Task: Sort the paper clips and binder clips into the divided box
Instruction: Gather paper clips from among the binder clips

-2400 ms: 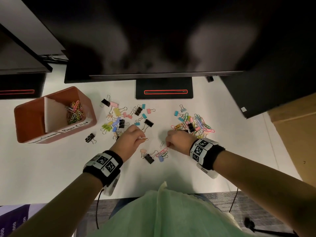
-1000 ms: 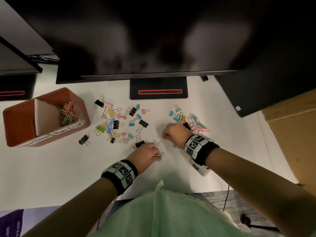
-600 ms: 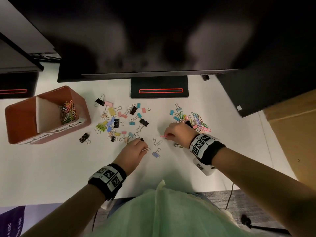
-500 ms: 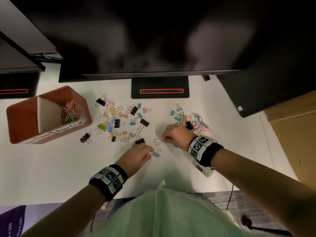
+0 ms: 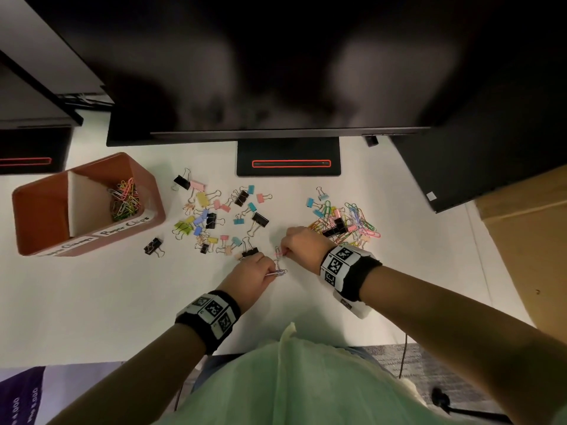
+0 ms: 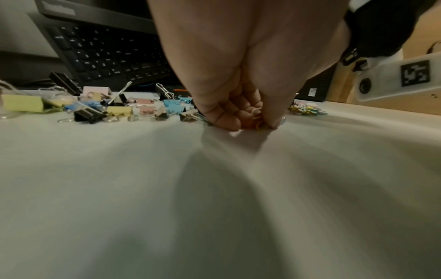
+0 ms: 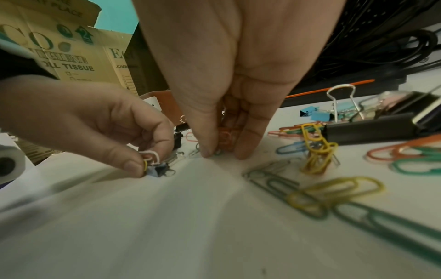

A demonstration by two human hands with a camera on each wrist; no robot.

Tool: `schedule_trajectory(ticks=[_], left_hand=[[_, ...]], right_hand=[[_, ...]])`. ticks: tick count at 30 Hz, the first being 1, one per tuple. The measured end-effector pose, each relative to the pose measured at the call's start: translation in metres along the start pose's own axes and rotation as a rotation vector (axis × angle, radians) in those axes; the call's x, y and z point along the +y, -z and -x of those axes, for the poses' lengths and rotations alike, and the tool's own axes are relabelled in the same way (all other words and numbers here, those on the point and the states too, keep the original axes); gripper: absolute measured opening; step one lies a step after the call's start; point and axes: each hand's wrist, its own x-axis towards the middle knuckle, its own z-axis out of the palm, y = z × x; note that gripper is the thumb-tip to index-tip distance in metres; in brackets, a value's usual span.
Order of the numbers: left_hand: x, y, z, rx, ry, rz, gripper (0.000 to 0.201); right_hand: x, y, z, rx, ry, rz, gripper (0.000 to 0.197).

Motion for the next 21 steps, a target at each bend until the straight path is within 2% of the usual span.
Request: schedule_trajectory(ticks=[2,6,9,10,12,17,21], left_hand=[[-0.004,0.003,0.003,0.025,0.028,0.02,0.018],[-0.015,0.013,0.012,0.102,0.041,0.027,0.043],[-0.024,0.02,0.017,0.222,0.047,0.038,0.017],[-0.026,0.022,0.019,0.24,0.069,0.039,0.014],[-0.027,0.024,0.022,0.228,0.098,0.046,0.021],[-0.002,0.016,0.015,0.109,0.047,0.031,0.028],[0.015,0.005,-0.002,0.063,0.094,0.025,0.026]], right_hand=[[0.004,0.0,0.001,0.013,-0.001,-0.018,0.02],[0.009,0.001,0.005,0.02,-0.027,-0.056,0.017],[0.012,0.002,0.009,0.033,-0.032,-0.08,0.017],[0.013,0.003,0.01,0.029,-0.035,-0.078,0.018],[0.015,0.005,0.01,0.016,-0.034,-0.067,0.019],[0.011,0.013,0.007,0.002,0.049,-0.066,0.019],[-0.002,0.019,-0.002,-0.053,0.135,-0.019,0.023]])
